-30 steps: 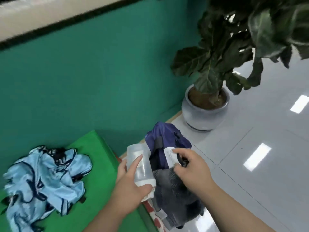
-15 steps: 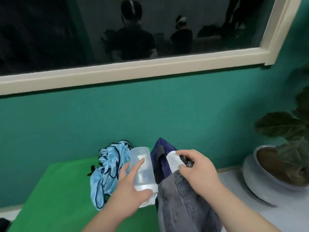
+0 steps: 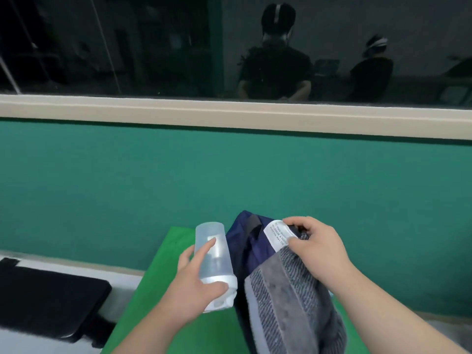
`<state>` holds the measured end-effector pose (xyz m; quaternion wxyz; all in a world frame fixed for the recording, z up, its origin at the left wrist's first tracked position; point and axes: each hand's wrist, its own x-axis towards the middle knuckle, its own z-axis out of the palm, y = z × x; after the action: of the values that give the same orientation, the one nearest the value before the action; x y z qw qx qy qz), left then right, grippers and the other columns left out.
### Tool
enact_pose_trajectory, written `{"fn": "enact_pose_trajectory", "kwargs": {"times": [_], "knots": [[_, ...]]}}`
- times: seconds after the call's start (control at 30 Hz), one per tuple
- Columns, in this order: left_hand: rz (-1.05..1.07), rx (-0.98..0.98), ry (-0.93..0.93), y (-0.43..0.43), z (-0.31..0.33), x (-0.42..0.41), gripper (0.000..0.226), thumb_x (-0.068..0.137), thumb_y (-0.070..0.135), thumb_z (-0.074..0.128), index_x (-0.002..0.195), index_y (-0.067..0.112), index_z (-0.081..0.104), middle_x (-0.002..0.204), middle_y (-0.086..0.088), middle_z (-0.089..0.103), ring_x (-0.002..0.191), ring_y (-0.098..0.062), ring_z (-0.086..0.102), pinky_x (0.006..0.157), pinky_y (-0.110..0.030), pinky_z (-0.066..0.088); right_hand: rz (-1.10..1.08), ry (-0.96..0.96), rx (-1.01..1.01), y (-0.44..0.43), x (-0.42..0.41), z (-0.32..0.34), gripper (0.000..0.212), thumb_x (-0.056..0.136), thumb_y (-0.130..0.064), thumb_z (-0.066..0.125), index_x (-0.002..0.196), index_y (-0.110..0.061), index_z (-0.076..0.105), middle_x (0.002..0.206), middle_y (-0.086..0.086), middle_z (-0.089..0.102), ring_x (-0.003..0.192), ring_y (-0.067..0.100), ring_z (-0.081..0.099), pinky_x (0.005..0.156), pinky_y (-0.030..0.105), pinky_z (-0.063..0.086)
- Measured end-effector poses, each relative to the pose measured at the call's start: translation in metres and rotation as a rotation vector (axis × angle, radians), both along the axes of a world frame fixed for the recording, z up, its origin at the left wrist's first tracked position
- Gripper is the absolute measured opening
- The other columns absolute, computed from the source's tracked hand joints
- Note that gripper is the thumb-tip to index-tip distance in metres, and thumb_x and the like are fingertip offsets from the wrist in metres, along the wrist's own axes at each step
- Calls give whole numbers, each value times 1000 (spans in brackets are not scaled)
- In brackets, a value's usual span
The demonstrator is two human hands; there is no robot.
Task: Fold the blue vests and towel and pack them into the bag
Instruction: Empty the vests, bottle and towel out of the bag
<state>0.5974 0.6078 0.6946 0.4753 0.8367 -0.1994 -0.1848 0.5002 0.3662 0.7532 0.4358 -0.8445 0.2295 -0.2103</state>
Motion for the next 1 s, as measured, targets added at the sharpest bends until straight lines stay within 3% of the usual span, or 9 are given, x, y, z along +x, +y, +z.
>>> {"fn": "enact_pose_trajectory", "kwargs": {"times": [0.2,0.27,0.37,0.5,0.57,0.7,0.83,0.9,1.0], "knots": [[76,-9,50,89,-18,86,84,76,23,74,132,67,29,150,20,12,78,-10,61,56,-13,45,21,27,-23,73,128,-6,41,80,-6,65,87,-46,64,95,-20,68,79,0,60,67,12,43],[103,0,81,111,-26,111,85,77,23,72,136,65,29,151,21,10,73,-9,59,53,-13,44,24,36,-28,93,173,-17,35,81,-8,65,96,-38,69,99,-13,69,84,8,61,74,24,46],[130,13,119,139,-43,144,85,79,21,70,141,61,29,148,23,9,69,-7,56,50,-13,43,38,48,-62,121,241,-40,34,83,-11,64,112,-27,72,106,-8,68,92,11,61,77,23,41],[164,4,133,170,-76,179,85,76,25,70,136,68,26,141,28,10,116,-17,53,65,-15,50,52,45,-92,161,326,-87,38,86,-11,62,121,-24,68,112,-5,63,97,13,59,80,23,41],[191,7,148,184,-95,190,85,72,31,70,129,74,25,139,32,9,125,-19,47,70,-17,51,58,69,-114,180,360,-116,40,87,-11,60,125,-22,65,115,-2,62,102,17,59,85,27,44],[268,17,164,211,-139,201,83,71,33,72,131,70,28,138,28,13,119,-16,50,70,-15,48,97,184,-93,210,411,-188,44,87,-9,57,128,-21,64,120,3,63,104,22,61,94,35,50],[303,48,192,232,-177,200,84,66,38,72,133,67,31,131,32,13,95,-17,59,74,-20,49,135,259,-34,228,421,-240,50,89,-3,52,136,-17,59,129,1,61,94,12,57,85,20,40],[309,52,218,241,-188,199,86,59,45,70,131,70,30,124,38,13,103,-18,62,81,-26,53,132,276,-38,232,417,-248,52,90,0,53,140,-16,55,129,0,59,99,12,54,86,18,35],[300,77,233,247,-193,193,86,55,48,70,128,71,30,130,31,14,108,-18,61,93,-31,52,119,255,-44,230,400,-241,50,90,0,54,137,-16,58,124,-1,60,106,13,56,89,18,35]]}}
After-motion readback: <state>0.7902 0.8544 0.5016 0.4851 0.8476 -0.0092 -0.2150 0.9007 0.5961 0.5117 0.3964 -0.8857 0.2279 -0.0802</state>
